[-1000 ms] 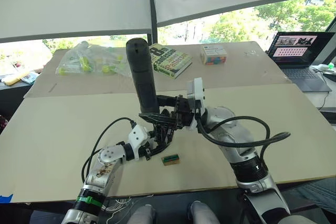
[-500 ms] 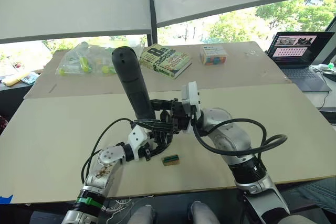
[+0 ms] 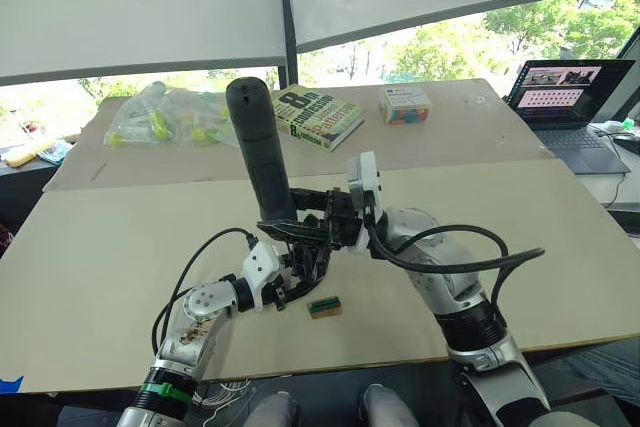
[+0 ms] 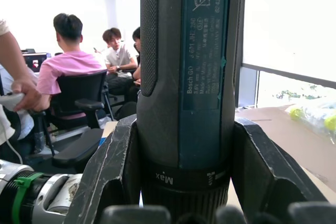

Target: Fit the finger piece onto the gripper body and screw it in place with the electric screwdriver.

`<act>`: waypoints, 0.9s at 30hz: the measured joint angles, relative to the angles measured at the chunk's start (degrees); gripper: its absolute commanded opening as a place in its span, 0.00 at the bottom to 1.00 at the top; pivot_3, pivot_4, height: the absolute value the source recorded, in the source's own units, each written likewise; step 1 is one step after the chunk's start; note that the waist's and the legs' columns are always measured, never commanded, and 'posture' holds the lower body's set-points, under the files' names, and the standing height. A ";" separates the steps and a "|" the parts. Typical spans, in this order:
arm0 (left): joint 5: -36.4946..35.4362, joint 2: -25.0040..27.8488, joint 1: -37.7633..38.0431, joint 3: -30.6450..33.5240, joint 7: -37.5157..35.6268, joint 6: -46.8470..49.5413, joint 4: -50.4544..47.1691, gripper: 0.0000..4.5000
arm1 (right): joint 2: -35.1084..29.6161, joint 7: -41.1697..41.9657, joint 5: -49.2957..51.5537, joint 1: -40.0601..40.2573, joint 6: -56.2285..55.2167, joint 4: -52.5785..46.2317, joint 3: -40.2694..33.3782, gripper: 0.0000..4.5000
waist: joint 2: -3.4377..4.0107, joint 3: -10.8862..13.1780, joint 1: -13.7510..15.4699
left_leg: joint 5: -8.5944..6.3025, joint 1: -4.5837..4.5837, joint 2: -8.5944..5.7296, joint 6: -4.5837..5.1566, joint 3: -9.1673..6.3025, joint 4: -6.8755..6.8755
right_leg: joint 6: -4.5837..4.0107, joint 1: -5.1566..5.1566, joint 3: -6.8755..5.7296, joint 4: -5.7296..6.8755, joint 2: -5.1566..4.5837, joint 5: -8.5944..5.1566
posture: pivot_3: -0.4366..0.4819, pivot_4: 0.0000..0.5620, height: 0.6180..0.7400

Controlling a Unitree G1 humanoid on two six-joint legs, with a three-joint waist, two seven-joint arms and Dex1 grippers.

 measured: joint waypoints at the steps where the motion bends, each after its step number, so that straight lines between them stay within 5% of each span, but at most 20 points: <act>1: -0.01 -0.01 -0.02 0.00 0.00 0.22 0.00 0.51 | 0.00 -0.14 -0.03 -0.17 -0.04 0.23 0.02 0.43 | 0.00 -0.03 -0.01 | -0.01 0.00 0.00 0.00 0.00 0.00 | -0.01 0.00 0.00 0.00 0.00 -0.01 | 0.48 0.27 1.00; 27: 0.22 -0.08 -0.84 0.03 0.30 0.75 0.32 0.51 | -0.38 4.97 1.06 0.25 -3.94 1.40 -2.44 0.43 | -0.03 -0.24 0.04 | -0.02 -0.06 0.00 0.01 0.00 0.00 | 0.16 -0.05 0.00 0.01 -0.01 -0.16 | 0.48 0.27 1.00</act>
